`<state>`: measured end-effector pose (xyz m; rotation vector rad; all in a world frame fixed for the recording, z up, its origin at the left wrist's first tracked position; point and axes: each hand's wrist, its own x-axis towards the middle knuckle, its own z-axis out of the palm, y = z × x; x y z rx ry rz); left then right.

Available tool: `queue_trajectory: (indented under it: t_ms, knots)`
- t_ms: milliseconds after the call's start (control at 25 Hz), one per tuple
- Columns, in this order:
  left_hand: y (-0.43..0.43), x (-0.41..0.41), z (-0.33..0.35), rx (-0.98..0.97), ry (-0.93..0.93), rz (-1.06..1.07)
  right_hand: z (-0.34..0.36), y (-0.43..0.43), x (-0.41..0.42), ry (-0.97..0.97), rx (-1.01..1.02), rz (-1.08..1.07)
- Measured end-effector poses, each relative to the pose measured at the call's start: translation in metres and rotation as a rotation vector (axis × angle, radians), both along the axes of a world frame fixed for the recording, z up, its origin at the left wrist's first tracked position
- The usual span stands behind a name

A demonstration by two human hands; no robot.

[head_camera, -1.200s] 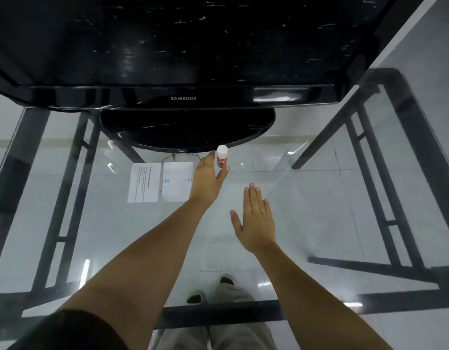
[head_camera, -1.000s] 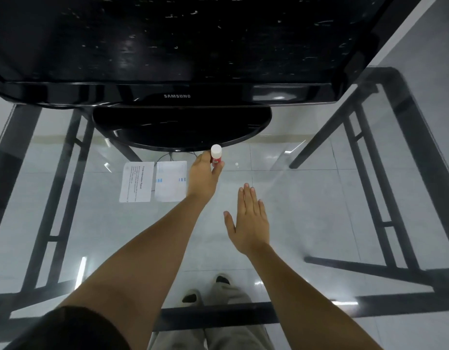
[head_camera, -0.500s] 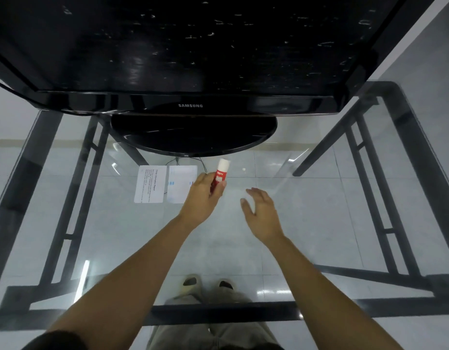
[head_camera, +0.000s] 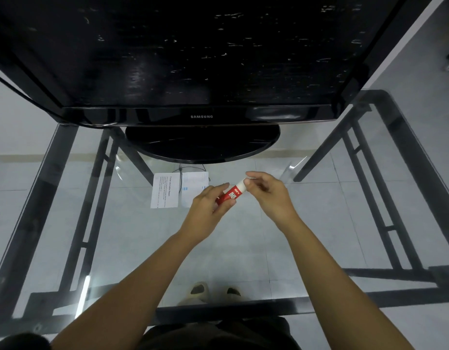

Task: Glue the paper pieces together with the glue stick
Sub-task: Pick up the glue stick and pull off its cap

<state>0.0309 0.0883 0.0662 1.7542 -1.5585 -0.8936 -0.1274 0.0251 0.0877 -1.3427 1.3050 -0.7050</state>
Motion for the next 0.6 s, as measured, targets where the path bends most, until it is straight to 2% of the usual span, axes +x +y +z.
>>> queue_trajectory:
  t_ms: [240, 480, 600]
  knots:
    - [0.005, 0.0, 0.005, 0.045, 0.333, 0.113, 0.001, 0.003, 0.002, -0.076, 0.02, -0.073]
    - [0.002, -0.001, 0.003, 0.076, 0.368, 0.104, -0.006, 0.007, 0.004, -0.059, 0.011, -0.089]
    - [0.003, 0.007, -0.005, 0.131, 0.366, 0.097, -0.005, -0.006, -0.001, -0.071, -0.015, -0.238]
